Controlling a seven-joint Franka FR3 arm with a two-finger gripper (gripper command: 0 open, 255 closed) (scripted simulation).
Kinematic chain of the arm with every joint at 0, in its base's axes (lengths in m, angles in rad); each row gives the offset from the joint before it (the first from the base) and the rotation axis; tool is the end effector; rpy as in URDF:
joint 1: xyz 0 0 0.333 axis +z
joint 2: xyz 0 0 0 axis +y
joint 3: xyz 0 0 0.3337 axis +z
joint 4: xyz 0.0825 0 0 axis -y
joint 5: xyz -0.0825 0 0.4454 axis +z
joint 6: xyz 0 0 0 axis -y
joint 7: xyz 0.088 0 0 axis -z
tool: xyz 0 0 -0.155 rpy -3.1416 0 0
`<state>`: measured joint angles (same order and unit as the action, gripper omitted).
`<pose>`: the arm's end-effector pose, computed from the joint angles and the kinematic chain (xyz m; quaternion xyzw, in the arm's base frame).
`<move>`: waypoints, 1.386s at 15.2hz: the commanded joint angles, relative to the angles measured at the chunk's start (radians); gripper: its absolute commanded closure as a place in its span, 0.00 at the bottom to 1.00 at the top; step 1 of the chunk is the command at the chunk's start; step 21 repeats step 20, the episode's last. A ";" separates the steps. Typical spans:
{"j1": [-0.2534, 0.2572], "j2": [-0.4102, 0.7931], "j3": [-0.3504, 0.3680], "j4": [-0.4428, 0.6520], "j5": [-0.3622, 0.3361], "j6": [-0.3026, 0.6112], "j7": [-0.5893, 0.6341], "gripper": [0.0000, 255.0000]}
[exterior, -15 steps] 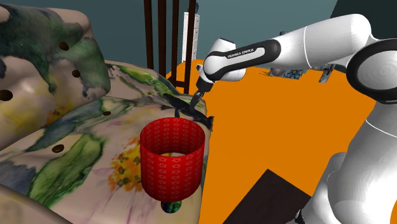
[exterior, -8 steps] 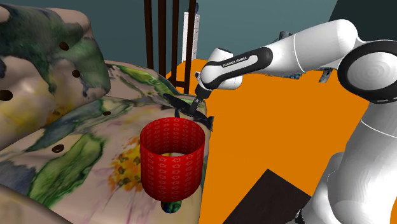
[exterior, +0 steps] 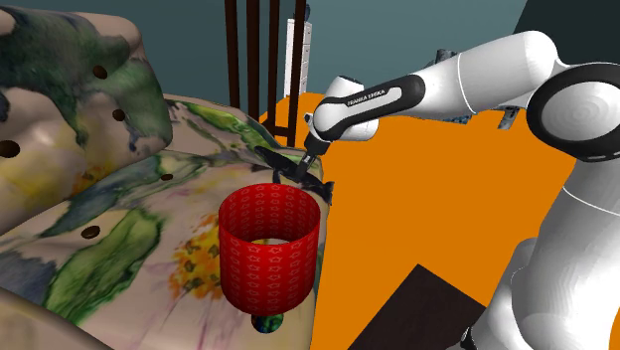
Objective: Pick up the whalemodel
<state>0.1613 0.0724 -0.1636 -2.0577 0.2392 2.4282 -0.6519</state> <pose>0.6579 0.0075 0.3725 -0.9554 -0.2410 -0.1678 0.0327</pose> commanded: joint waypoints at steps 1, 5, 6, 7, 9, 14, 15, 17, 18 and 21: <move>0.000 0.001 0.000 -0.001 0.001 0.000 0.000 1.00; -0.001 -0.009 -0.001 0.014 -0.007 -0.024 0.007 1.00; -0.001 -0.014 -0.002 0.021 -0.011 -0.036 0.011 1.00; -0.001 -0.019 -0.002 0.029 -0.015 -0.049 0.016 1.00; -0.001 -0.028 -0.003 0.045 -0.022 -0.073 0.023 1.00; -0.001 -0.048 -0.005 0.089 -0.038 -0.136 0.041 1.00; -0.001 -0.051 -0.005 0.099 -0.041 -0.148 0.044 1.00; -0.001 -0.057 -0.005 0.118 -0.046 -0.174 0.050 1.00; -0.002 -0.060 -0.006 0.129 -0.048 -0.186 0.053 1.00; -0.002 -0.061 -0.006 0.130 -0.049 -0.188 0.054 1.00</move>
